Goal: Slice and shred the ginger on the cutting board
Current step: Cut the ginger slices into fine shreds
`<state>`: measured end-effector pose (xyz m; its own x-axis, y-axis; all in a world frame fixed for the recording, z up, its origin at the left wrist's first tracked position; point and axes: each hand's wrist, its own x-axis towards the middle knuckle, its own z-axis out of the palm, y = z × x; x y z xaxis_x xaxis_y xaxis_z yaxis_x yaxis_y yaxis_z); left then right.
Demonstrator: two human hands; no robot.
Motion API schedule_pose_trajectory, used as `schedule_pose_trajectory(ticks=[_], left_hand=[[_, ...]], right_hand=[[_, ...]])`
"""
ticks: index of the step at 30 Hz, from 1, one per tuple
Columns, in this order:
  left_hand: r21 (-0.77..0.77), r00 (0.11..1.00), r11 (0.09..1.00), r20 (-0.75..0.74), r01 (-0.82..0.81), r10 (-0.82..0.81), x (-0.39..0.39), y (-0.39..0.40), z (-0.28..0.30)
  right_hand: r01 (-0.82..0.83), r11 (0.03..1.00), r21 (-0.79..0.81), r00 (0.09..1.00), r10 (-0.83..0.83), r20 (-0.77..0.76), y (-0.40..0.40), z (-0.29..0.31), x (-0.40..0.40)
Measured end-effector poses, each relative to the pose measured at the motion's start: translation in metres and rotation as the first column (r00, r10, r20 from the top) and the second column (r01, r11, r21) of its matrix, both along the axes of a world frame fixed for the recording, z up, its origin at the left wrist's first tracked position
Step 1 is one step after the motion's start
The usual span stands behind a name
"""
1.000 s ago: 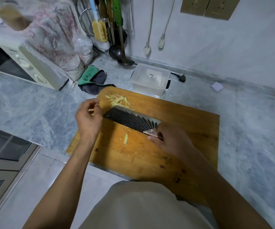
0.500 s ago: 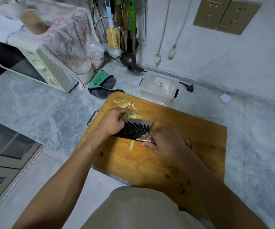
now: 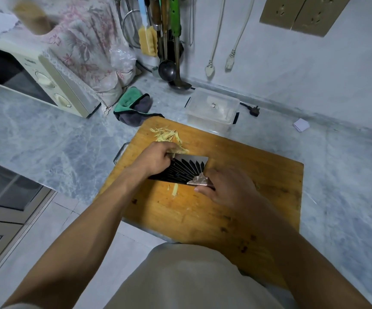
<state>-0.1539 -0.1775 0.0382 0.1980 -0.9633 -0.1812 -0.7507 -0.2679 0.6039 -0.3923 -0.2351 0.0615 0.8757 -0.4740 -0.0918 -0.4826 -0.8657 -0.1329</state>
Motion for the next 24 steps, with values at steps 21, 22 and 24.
schedule_pose_trajectory(ticks=[21,22,24], left_hand=[[0.090,0.930,0.934,0.167,-0.346,0.329,-0.079,0.065,-0.043],[0.110,0.926,0.927,0.169,-0.358,0.337,-0.079,0.062,-0.044],[0.161,0.916,0.908,0.180,-0.386,0.358,-0.079,0.055,-0.044]], right_hand=[[0.377,0.647,0.663,0.796,-0.592,0.125,0.014,-0.010,-0.024],[0.372,0.629,0.682,0.789,-0.602,0.125,0.016,-0.011,-0.024],[0.346,0.580,0.738,0.766,-0.628,0.135,0.017,-0.014,-0.025]])
